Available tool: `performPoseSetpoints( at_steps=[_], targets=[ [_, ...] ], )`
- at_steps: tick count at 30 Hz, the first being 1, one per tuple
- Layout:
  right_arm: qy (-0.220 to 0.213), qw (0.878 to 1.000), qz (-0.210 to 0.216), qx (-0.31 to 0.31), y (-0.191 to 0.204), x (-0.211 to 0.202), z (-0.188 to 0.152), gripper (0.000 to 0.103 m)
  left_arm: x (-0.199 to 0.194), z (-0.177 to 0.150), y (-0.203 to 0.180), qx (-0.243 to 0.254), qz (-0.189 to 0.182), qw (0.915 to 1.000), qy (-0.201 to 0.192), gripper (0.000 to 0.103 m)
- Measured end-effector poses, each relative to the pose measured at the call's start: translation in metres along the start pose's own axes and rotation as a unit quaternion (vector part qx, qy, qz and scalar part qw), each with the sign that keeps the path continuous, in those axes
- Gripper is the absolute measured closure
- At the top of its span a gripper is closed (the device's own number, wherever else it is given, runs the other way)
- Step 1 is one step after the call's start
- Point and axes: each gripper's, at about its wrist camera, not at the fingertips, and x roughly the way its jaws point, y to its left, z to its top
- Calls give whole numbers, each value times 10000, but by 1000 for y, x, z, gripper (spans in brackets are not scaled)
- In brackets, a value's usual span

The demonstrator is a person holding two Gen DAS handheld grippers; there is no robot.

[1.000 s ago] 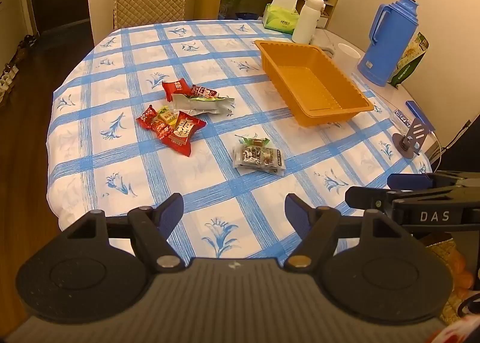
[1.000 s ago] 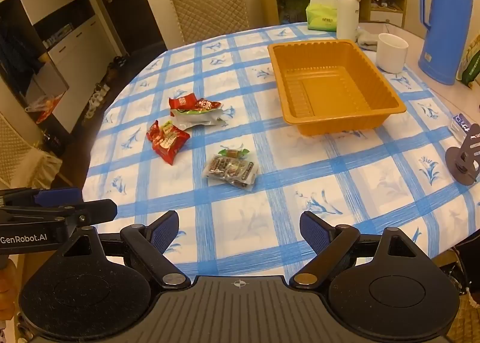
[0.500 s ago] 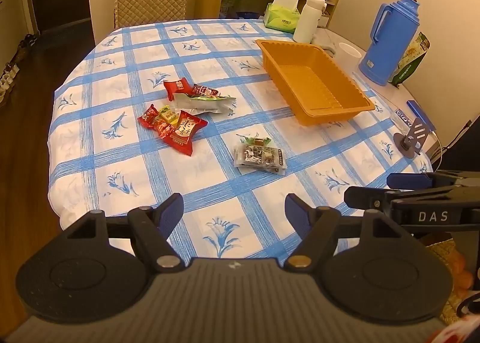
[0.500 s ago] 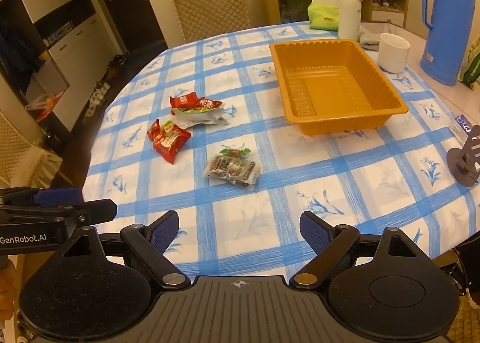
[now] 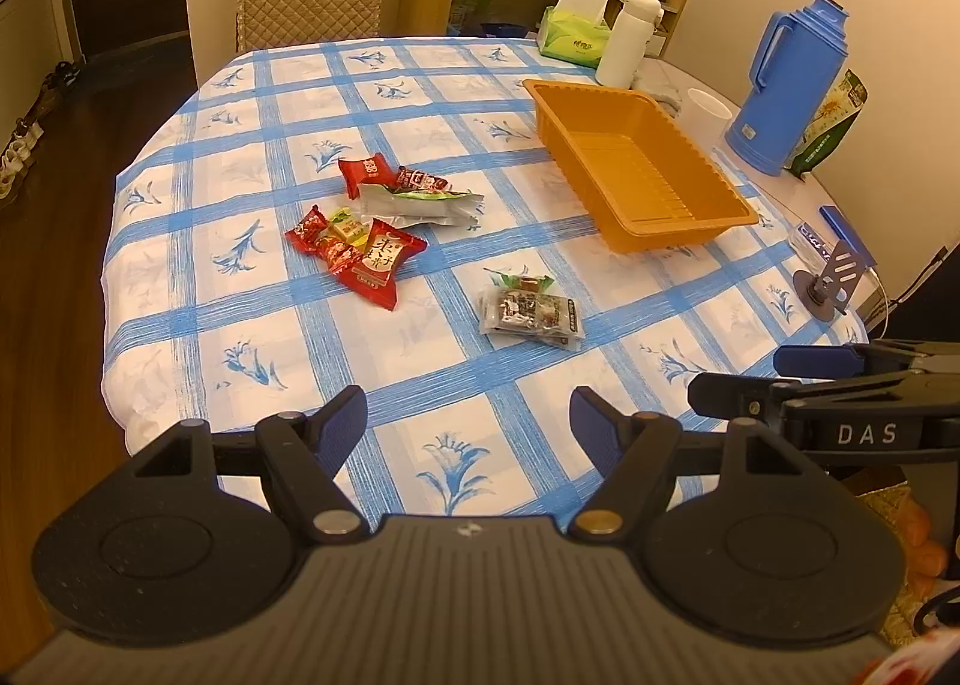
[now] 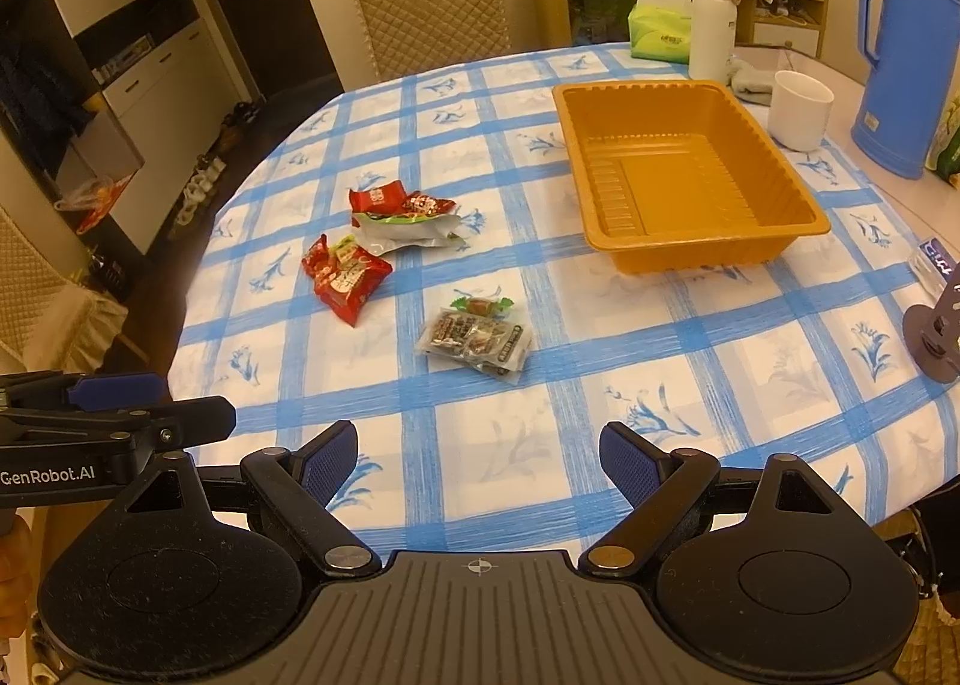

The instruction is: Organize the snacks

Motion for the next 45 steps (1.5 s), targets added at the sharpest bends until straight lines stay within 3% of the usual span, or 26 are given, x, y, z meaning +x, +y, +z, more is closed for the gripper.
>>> performPoseSetpoints(
  at_steps=[45],
  targets=[
    [20, 10000, 1, -38, 3, 0, 2, 16, -3, 2, 7, -20, -15, 10000, -20, 30]
  ],
)
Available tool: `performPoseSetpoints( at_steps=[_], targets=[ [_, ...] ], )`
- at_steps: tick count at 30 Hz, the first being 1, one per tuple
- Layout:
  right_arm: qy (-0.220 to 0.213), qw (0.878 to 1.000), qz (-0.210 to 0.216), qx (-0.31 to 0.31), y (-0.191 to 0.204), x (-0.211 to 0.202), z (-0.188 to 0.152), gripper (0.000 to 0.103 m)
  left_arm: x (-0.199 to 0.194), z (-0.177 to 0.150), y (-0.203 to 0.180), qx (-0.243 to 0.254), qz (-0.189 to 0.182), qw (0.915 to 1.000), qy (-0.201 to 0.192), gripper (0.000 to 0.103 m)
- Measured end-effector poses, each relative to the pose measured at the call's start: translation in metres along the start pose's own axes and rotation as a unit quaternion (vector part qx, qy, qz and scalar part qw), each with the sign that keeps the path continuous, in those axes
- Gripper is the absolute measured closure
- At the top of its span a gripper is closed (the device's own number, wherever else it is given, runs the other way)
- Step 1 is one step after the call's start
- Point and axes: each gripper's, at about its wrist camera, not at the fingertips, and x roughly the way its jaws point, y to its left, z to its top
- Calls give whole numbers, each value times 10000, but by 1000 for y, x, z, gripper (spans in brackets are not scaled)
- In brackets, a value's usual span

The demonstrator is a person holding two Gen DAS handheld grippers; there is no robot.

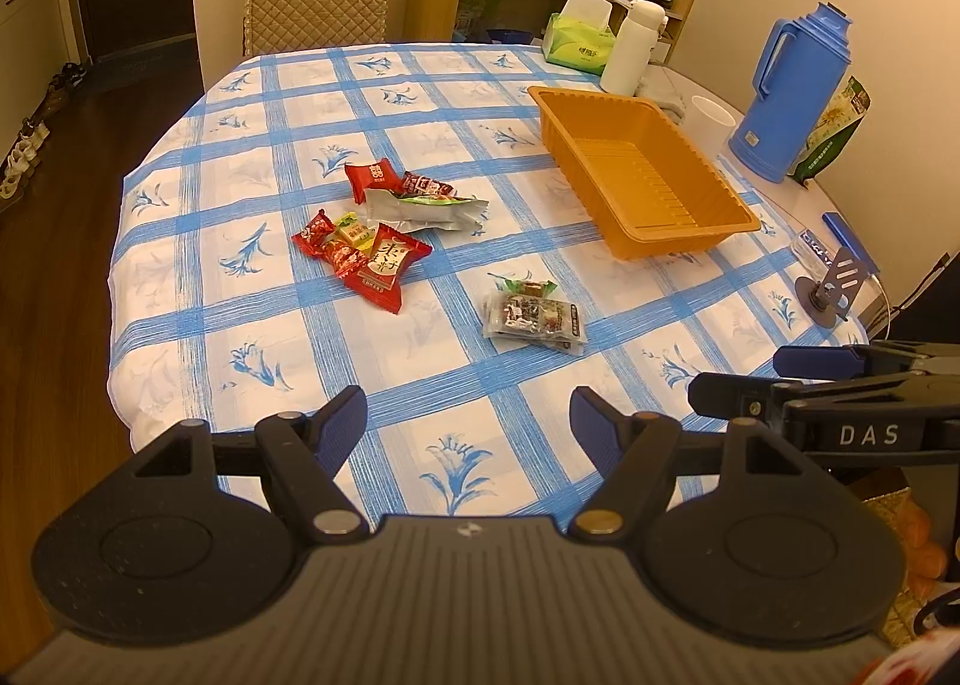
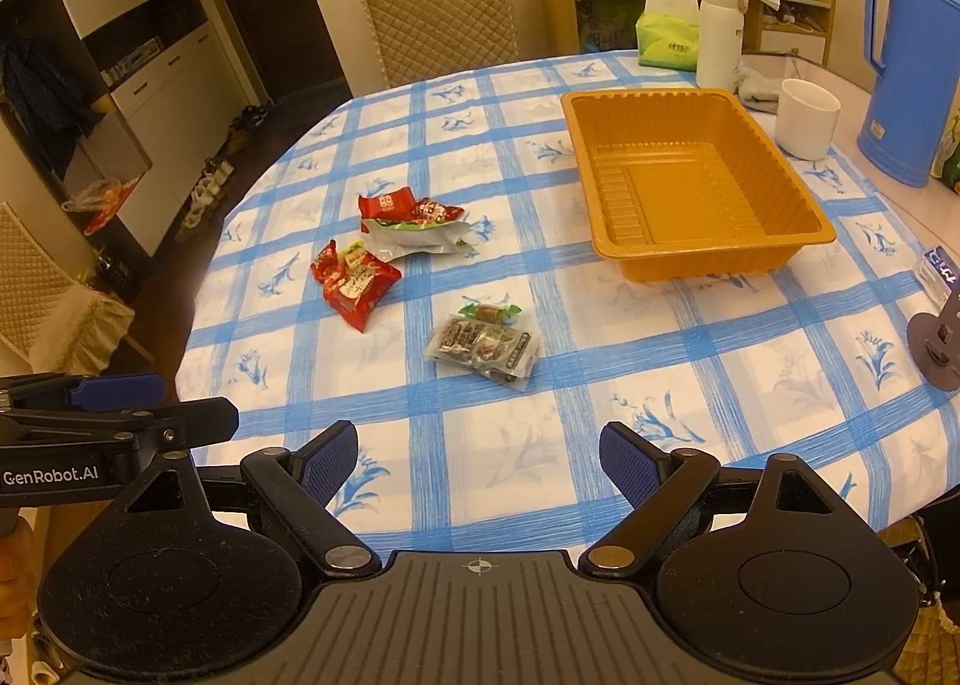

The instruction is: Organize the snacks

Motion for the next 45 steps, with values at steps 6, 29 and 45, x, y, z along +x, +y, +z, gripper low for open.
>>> performPoseSetpoints(
  at_steps=[6, 29, 45],
  targets=[
    [-2, 10000, 3, -1, 0, 0, 0, 16, 0, 0, 0, 0, 1, 10000, -2, 30],
    [-115, 9998, 113, 133, -9, 12, 4, 16, 7, 4, 1, -123, 174, 9998, 28, 30],
    [-381, 9960, 712, -387, -39, 52, 11, 16, 36, 5, 12, -436, 473, 9979, 60, 30]
  ],
)
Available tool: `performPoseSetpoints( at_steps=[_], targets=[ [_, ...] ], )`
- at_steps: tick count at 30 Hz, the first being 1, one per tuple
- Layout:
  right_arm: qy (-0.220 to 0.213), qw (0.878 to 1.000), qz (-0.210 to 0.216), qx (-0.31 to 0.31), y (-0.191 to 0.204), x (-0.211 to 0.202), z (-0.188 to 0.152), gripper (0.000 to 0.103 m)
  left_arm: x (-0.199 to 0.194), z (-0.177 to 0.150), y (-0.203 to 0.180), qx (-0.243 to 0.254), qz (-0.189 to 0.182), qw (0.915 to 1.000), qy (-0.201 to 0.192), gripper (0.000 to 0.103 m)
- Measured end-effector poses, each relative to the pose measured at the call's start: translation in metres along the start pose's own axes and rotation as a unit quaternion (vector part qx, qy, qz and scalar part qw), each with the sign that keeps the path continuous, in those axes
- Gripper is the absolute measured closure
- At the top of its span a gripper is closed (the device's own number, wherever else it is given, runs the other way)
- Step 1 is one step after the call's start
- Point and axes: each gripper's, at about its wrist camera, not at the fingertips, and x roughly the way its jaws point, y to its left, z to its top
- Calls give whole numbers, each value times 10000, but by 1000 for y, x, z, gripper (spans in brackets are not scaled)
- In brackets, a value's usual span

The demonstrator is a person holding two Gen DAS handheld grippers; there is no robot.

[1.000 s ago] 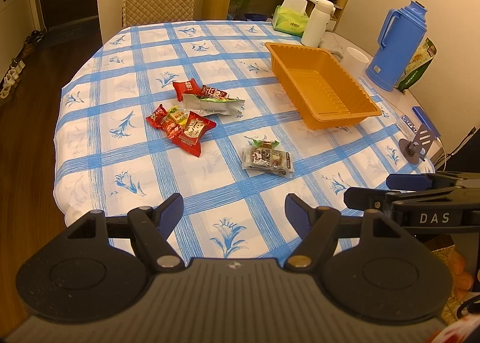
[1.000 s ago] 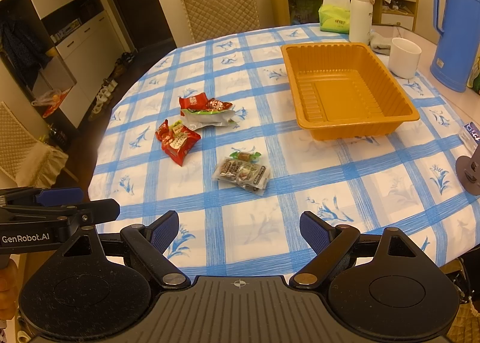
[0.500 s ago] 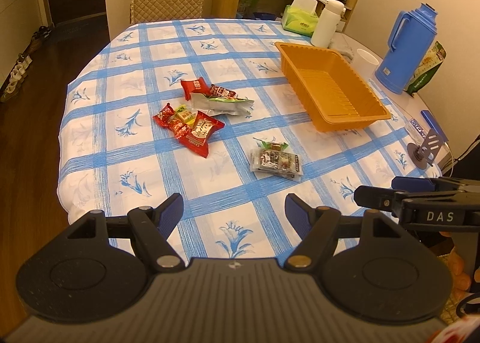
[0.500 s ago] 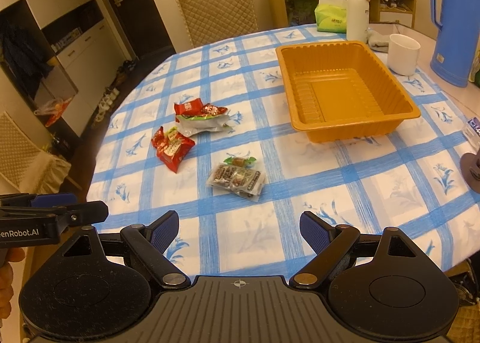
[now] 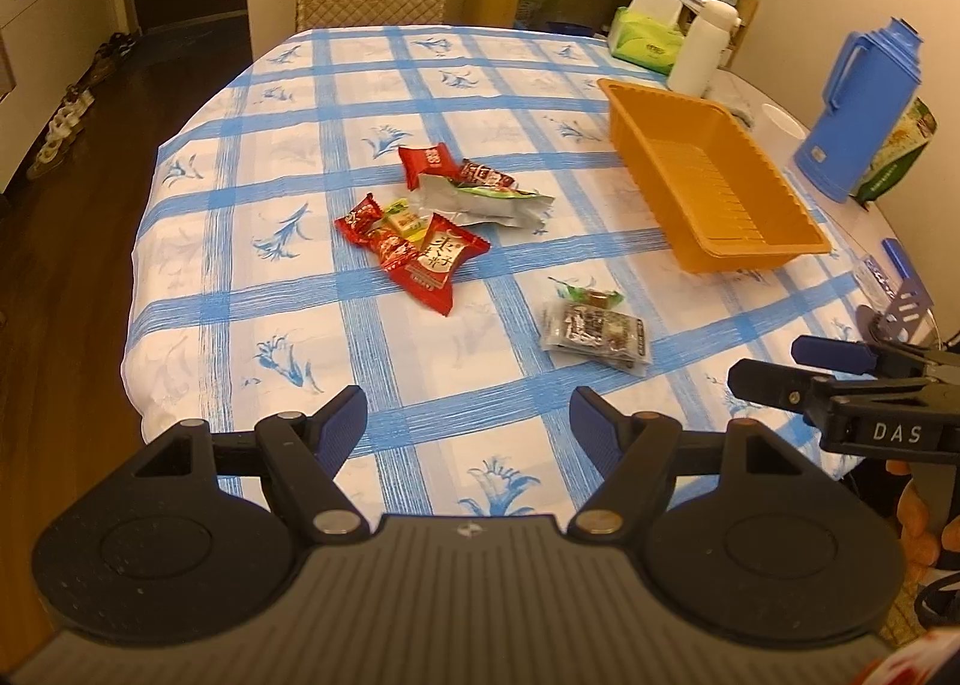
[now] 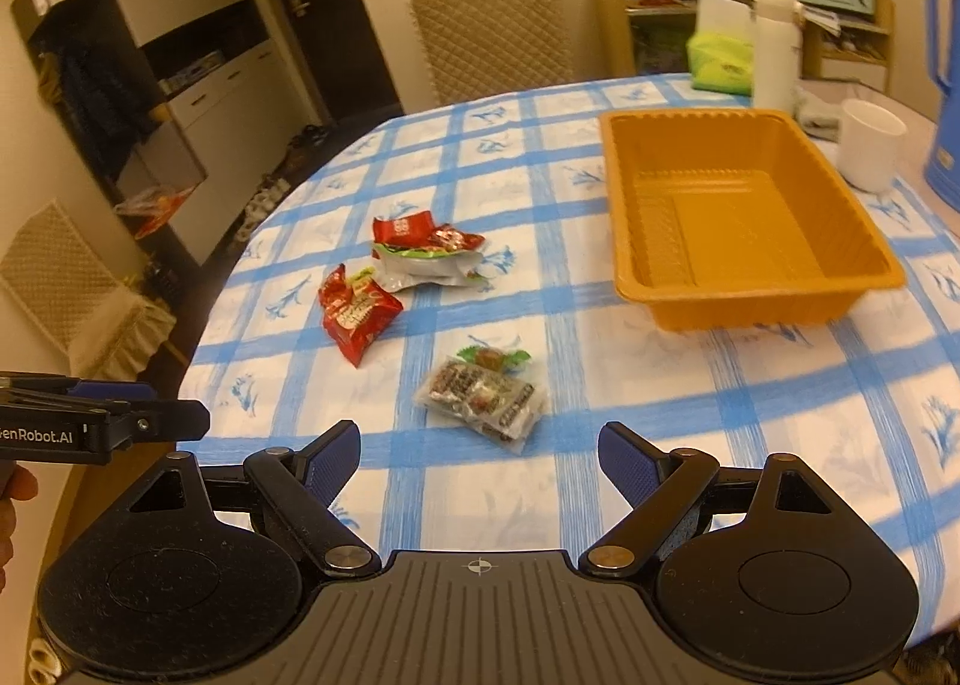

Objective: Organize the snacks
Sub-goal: 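Reach the right gripper to the clear snack packet and grasp it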

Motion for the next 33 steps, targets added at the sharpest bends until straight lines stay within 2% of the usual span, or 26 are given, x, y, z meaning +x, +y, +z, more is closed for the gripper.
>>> performPoseSetpoints(
  at_steps=[4, 17, 27, 33],
  targets=[
    [41, 9996, 201, -211, -3, 14, 6, 17, 8, 0, 1, -128, 78, 9999, 9, 30],
    [349, 9912, 804, -988, -13, 71, 24, 36, 29, -2, 4, -558, 423, 9975, 106, 31],
    [573, 9748, 1219, -1778, -13, 110, 30, 46, 40, -4, 3, -881, 668, 9937, 156, 31],
    [679, 9601, 1448, -2295, -10, 128, 32, 50, 43, -7, 3, -1065, 812, 9908, 192, 31]
  ],
)
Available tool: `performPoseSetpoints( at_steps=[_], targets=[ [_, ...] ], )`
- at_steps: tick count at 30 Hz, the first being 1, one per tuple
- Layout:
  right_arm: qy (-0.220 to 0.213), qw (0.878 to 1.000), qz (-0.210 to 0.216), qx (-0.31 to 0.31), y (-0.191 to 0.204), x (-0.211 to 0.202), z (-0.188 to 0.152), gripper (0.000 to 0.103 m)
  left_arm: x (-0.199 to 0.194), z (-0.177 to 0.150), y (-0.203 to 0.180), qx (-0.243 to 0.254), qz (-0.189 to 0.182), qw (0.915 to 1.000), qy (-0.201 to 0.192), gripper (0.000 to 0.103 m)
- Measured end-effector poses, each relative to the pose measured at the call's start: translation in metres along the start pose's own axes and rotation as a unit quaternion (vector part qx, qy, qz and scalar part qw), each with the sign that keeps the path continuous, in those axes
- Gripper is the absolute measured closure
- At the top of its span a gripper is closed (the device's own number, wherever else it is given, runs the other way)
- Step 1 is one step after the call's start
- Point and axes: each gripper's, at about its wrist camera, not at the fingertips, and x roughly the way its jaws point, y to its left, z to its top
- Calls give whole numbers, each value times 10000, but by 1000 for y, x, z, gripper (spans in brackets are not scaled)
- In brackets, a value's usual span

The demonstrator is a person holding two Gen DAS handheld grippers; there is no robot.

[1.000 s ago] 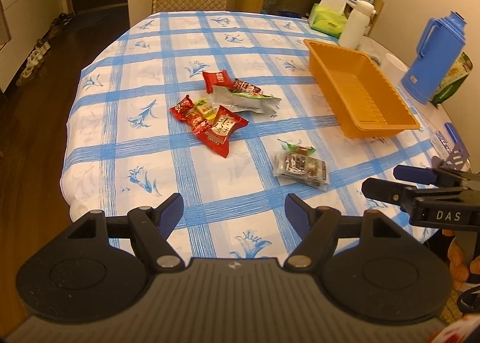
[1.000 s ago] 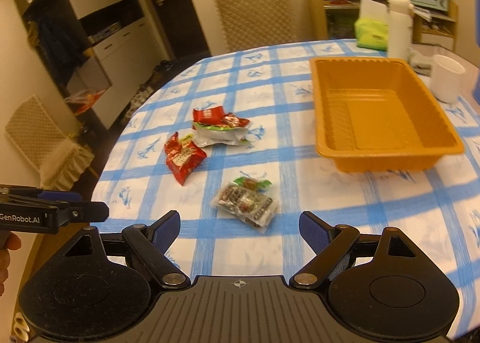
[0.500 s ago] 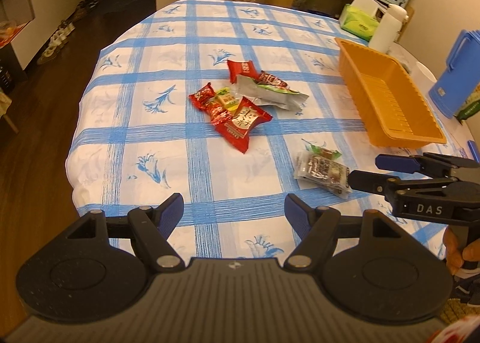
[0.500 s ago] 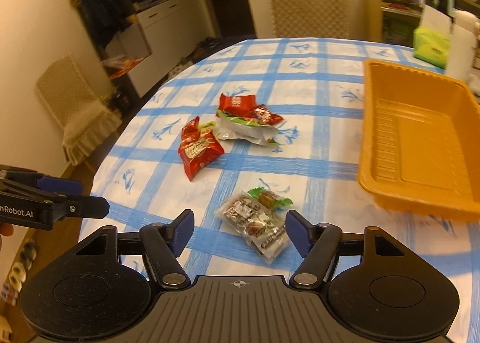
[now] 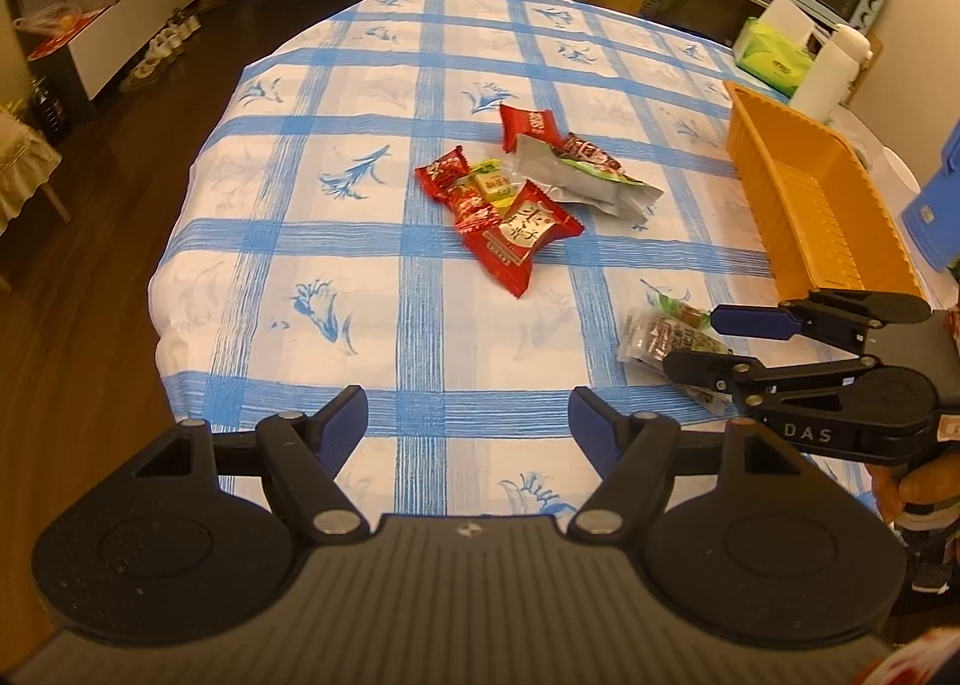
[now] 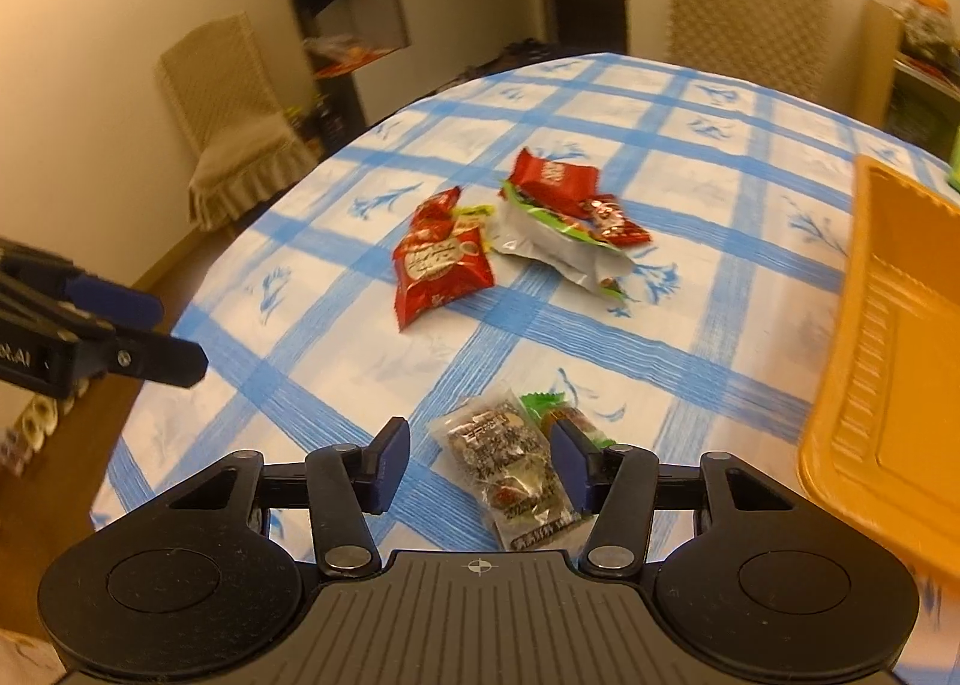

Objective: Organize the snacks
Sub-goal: 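Reach the right gripper to the clear snack packet and grasp it, then grasp the red candy packet with the left gripper while the right gripper holds the clear packet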

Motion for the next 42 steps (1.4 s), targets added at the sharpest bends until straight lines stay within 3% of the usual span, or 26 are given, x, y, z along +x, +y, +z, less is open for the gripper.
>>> performPoseSetpoints(
  at_steps=[11, 23, 31, 42],
  targets=[
    [279, 9965, 93, -787, -2, 22, 0, 52, 1, -1, 2, -132, 135, 9998, -8, 31],
    [309, 9957, -128, -866, 0, 29, -8, 64, 10, 5, -2, 45, 63, 10000, 12, 31],
    [131, 9996, -150, -204, -3, 13, -2, 65, 23, 13, -6, 393, -31, 9992, -40, 37],
    [-251, 9969, -376, 646, -16, -21, 20, 65, 52, 37, -19, 1209, -386, 9917, -218, 54]
  ],
)
